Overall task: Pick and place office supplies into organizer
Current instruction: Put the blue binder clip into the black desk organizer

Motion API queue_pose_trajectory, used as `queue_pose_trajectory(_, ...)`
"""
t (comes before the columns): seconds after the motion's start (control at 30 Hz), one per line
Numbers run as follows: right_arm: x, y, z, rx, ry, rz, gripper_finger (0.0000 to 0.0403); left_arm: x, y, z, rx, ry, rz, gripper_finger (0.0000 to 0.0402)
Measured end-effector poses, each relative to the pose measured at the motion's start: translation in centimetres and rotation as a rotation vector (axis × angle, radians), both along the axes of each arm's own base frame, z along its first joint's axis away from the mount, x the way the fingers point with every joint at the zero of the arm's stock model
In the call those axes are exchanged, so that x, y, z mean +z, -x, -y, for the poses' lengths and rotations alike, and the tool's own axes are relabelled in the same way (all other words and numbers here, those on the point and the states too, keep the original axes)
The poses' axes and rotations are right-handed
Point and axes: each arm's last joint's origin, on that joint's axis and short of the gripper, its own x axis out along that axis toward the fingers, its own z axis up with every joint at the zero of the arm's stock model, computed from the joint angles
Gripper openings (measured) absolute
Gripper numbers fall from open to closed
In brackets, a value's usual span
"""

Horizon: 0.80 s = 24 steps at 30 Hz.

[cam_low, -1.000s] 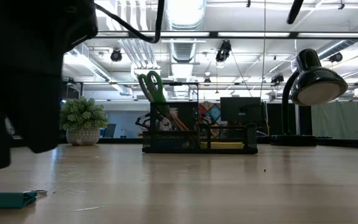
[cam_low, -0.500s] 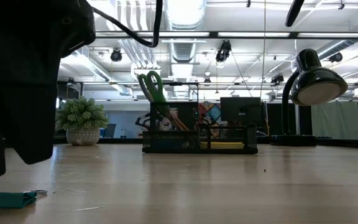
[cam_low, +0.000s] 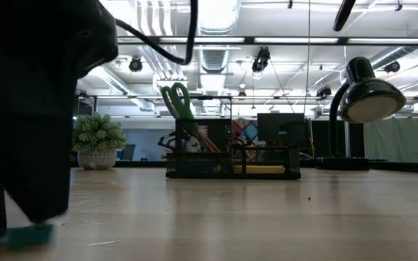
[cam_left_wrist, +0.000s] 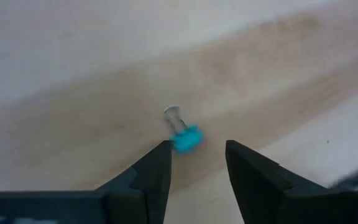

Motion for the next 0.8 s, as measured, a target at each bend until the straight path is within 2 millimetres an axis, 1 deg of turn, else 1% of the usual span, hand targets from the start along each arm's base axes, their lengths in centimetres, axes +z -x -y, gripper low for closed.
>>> queue_pose_trajectory(0.1,0.0,0.0,0.0,0.0,0.001,-0.001,0.0203,0.0,-0.1,0.3,-0.009,0.006,0.007,0.0138)
queue_pose_trajectory(0.43,0.0,-0.1,0.0,-0.005,0.0,0.001,0.0203,0.0,0.2,0.2,-0.042,0.002,-0.034,0.0138)
queue_pose_trajectory(0.53,0.0,-0.1,0.0,-0.005,0.0,0.001,0.0203,0.4,0.0,0.1,-0.095,-0.029,-0.02,0.0138)
queue_pose_trajectory(0.6,0.0,-0.1,0.0,-0.005,0.0,0.001,0.0203,0.8,-0.4,0.0,-0.152,-0.05,-0.002,0.0138)
queue_pose_trajectory(0.7,0.0,-0.1,0.0,-0.005,0.0,0.001,0.0203,2.0,-1.3,-0.1,-0.299,-0.113,0.053,0.0138)
queue_pose_trajectory(0.8,0.0,-0.1,0.0,-0.003,0.001,0.001,0.0203,3.1,-1.9,0.2,-0.549,-0.232,0.111,0.0138)
